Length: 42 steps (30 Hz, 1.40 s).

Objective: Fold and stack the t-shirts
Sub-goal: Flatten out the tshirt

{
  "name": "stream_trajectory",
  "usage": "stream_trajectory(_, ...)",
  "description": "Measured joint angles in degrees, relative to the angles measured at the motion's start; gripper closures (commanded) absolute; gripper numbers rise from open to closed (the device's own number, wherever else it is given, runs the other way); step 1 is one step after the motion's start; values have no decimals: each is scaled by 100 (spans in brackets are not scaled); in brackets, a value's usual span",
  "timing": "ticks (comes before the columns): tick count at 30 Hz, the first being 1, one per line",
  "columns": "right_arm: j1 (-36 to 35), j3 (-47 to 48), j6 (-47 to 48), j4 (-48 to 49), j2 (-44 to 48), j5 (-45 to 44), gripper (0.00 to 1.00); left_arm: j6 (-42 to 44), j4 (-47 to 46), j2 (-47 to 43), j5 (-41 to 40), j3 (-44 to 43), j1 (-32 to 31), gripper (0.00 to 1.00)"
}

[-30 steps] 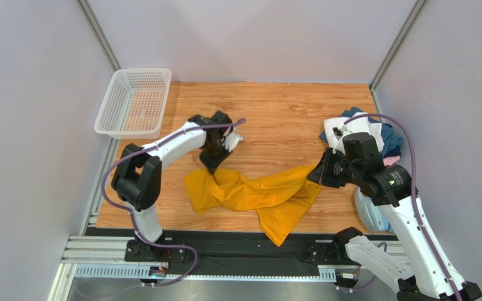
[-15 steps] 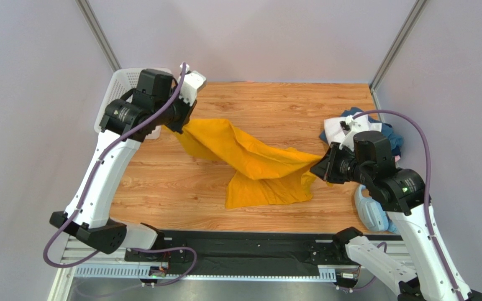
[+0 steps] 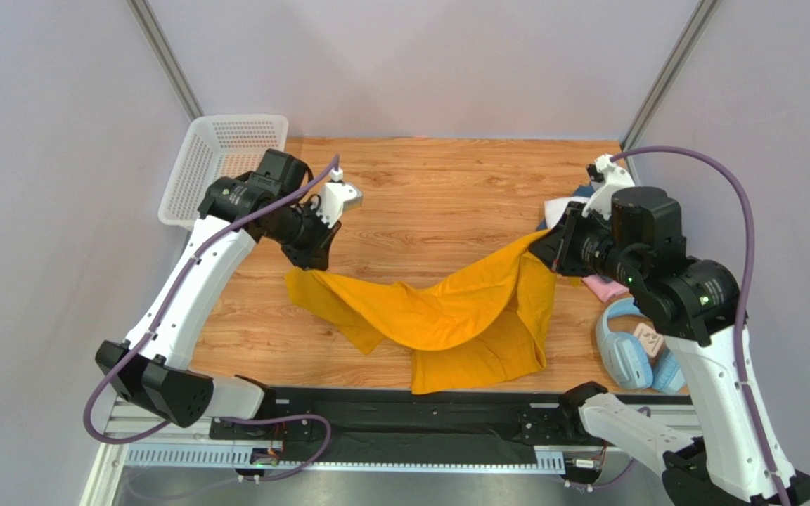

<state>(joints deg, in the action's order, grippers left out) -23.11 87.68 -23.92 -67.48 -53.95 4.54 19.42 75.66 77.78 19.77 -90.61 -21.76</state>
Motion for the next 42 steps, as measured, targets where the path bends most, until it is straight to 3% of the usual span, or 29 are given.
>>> stream_trajectory(4, 0, -107, 2, 4, -219, 0, 100, -79, 83, 59, -282, 295, 26, 100)
stream_trajectory(7, -2, -118, 37, 37, -334, -11, 100, -289, -15, 437, -890, -173, 284, 100)
stream_trajectory(12, 0, -118, 92, 262, -538, -48, 100, -531, -234, 1917, -1624, -2258, 621, 100)
stream_trajectory(15, -2, -118, 90, 337, -603, -48, 100, -586, -275, 2588, -1665, -3351, 686, 100)
stream_trajectory(17, 0, -146, 90, 354, -575, -61, 100, -566, -356, 2559, -1515, -3182, 702, 100)
stream_trajectory(20, 0, -212, 87, 339, -472, -109, 100, -400, -352, 1967, -1154, -1762, 697, 99)
stream_trajectory(22, 0, -225, 90, 317, -433, -153, 100, -179, -249, 1587, -828, -748, 695, 91)
stream_trajectory(25, 9, -225, 90, 291, -422, -212, 100, 393, -50, 1104, -129, 890, 688, 62)
stream_trajectory(26, 17, -223, 90, 269, -428, -221, 100, 551, -26, 1025, 31, 1261, 684, 36)
stream_trajectory(28, 28, -199, 92, 190, -459, -249, 100, 857, 74, 885, 317, 2057, 669, 9)
stream_trajectory(29, 33, -177, 92, 146, -483, -254, 100, 968, 131, 841, 380, 2304, 658, 3)
stream_trajectory(33, 33, -105, 103, 48, -584, -254, 100, 1104, 341, 772, 409, 2240, 651, 0)
stream_trajectory(36, 33, -103, 96, 39, -629, -243, 100, 922, 262, 804, 297, 1215, 664, 4)
stream_trajectory(38, 33, -120, 81, 48, -632, -225, 100, 737, 208, 981, 236, 501, 678, 11)
stream_trajectory(42, 33, -367, -13, 94, -505, -149, 100, 369, -59, 2199, 240, -887, 605, 15)
